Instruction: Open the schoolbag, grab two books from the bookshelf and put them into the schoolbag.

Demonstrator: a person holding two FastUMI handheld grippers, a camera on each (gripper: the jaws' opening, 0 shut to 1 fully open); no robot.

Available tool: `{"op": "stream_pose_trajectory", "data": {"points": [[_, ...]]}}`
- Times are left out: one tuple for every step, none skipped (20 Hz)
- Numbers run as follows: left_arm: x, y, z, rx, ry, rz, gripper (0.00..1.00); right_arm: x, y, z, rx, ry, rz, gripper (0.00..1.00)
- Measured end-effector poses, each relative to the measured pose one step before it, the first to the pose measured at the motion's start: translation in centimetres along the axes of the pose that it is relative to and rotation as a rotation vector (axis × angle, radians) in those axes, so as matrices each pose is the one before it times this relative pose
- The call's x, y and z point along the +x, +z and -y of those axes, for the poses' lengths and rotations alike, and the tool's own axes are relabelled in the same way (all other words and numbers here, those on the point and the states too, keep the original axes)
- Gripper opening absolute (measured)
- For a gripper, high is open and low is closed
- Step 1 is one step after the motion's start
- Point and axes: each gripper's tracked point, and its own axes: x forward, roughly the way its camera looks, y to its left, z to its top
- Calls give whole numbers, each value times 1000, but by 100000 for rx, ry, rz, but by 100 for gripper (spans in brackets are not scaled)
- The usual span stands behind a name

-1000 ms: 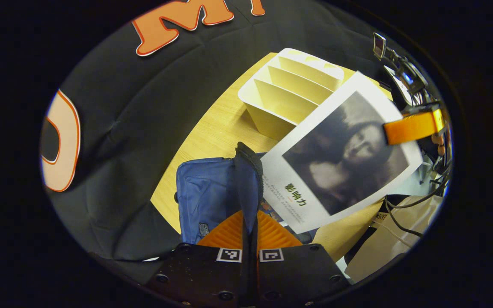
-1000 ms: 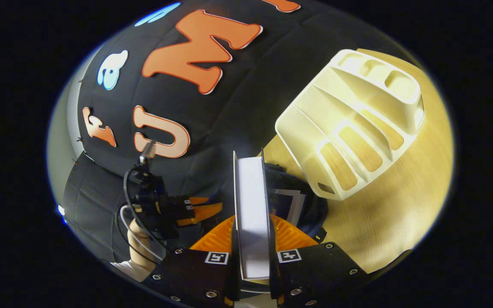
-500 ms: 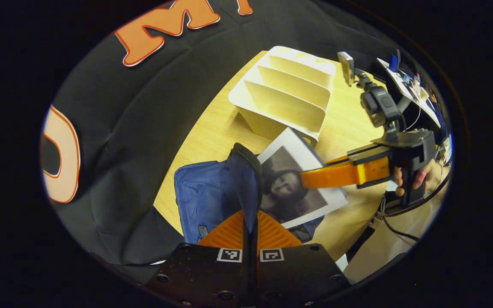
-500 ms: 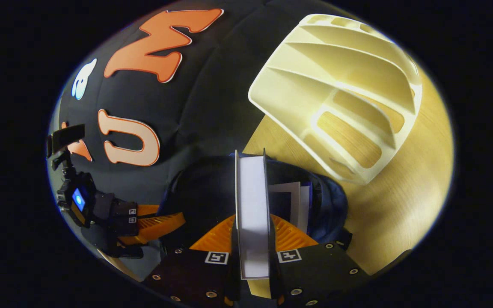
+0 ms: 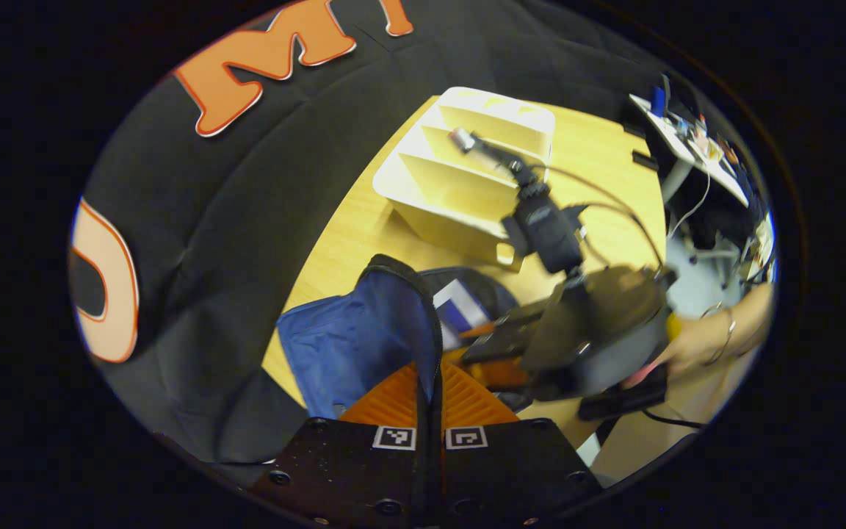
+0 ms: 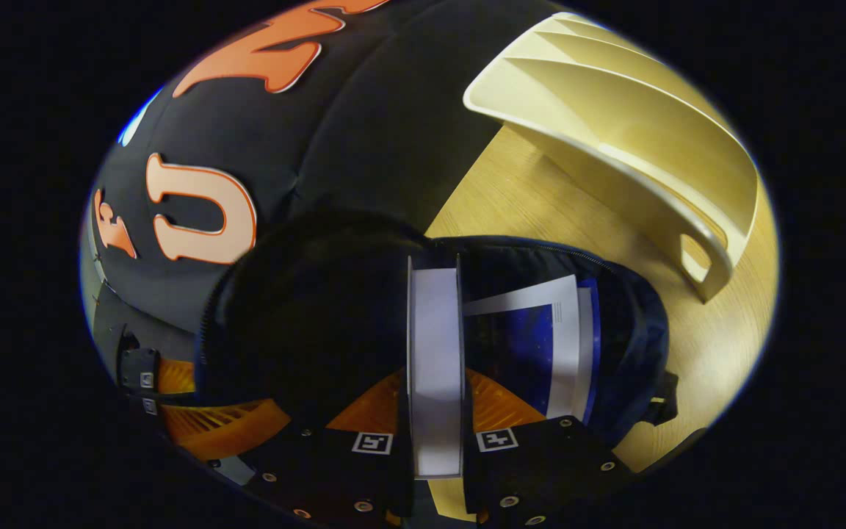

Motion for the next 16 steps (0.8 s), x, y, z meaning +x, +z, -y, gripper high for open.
{"op": "stream_pose_trajectory", "data": {"points": [[453, -622, -671, 1976, 2691, -1595, 1, 440, -433, -23, -1046, -1357, -1391, 27], [-719, -494, -892, -492, 1477, -321, 0, 406, -88, 138, -1475, -747, 67, 28], [-9, -195, -521, -1323, 176, 41, 1, -75, 56, 91, 20, -32, -565, 30], [-55, -100, -447, -1128, 604, 385, 1, -154, 86, -115, 649, 9, -399, 30], [27, -331, -202, -1118, 319, 263, 1, -124, 262, -4, 265, -300, 201, 41], [48, -417, -82, -679, -206, 44, 1, -68, 260, 145, -510, -617, 808, 30], [178, -337, 80, 173, -577, -514, 1, -15, 422, 299, -1787, -1445, 1360, 31], [104, -310, 115, 800, -559, -929, 1, -338, 101, 862, -4421, -4164, 667, 45], [378, -200, 258, 642, -882, -737, 1, -599, 338, 561, -3698, -2773, 524, 58], [325, 401, 279, -23, -910, -110, 1, -126, 114, 70, -2323, -230, -422, 67], [150, 336, 115, -149, -321, -9, 1, -364, 337, -108, -85, 1002, -100, 88], [100, 169, -200, 76, 303, 20, 1, -421, 244, -18, 664, 145, 464, 82], [124, -125, 29, -316, -138, -138, 1, -513, 428, -36, 1006, 323, 284, 89], [-84, -124, 155, -479, -580, 144, 1, -589, 321, 46, 268, 532, 409, 91], [101, -88, 80, 23, 50, -186, 1, -504, 360, 263, -307, -418, 207, 97], [-33, -1, -74, 369, 290, 215, 1, -526, 292, 227, -725, -639, 411, 97]]}}
